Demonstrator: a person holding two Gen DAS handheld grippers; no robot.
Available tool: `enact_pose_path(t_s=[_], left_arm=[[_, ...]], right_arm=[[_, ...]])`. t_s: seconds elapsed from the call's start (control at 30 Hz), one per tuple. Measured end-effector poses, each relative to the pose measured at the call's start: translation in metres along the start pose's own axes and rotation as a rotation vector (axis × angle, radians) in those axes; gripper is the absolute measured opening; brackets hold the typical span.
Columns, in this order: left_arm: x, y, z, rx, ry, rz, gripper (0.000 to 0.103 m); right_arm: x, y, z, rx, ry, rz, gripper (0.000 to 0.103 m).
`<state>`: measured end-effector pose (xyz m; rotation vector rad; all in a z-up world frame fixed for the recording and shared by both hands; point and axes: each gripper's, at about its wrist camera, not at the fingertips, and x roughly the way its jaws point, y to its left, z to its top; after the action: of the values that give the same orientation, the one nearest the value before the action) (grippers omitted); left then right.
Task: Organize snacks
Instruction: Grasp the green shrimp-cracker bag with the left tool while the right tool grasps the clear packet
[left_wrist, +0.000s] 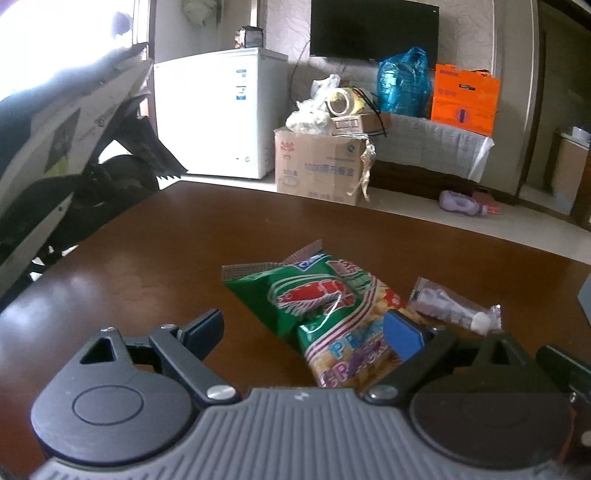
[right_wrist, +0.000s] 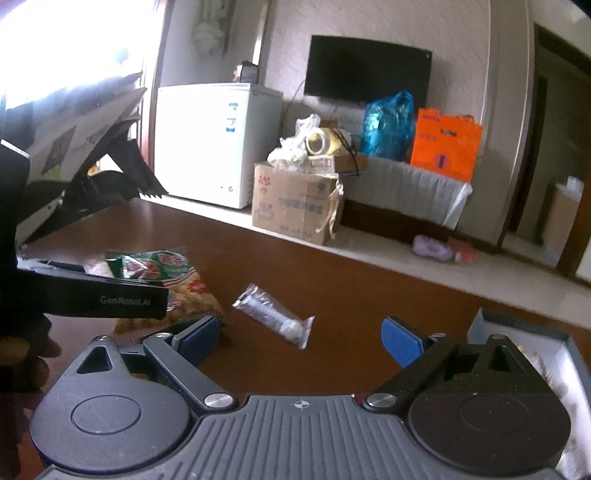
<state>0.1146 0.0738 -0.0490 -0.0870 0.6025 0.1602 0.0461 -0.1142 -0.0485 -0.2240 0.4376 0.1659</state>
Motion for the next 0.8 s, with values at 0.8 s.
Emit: enact_pose_path(t_s=[0.8], left_arm=[[0.061,-0.013,0.019,0.015,0.061,-0.064,0.096]], right_arm=[[0.101,-0.008,0.002,-0.190,0.094,0.131,0.090]])
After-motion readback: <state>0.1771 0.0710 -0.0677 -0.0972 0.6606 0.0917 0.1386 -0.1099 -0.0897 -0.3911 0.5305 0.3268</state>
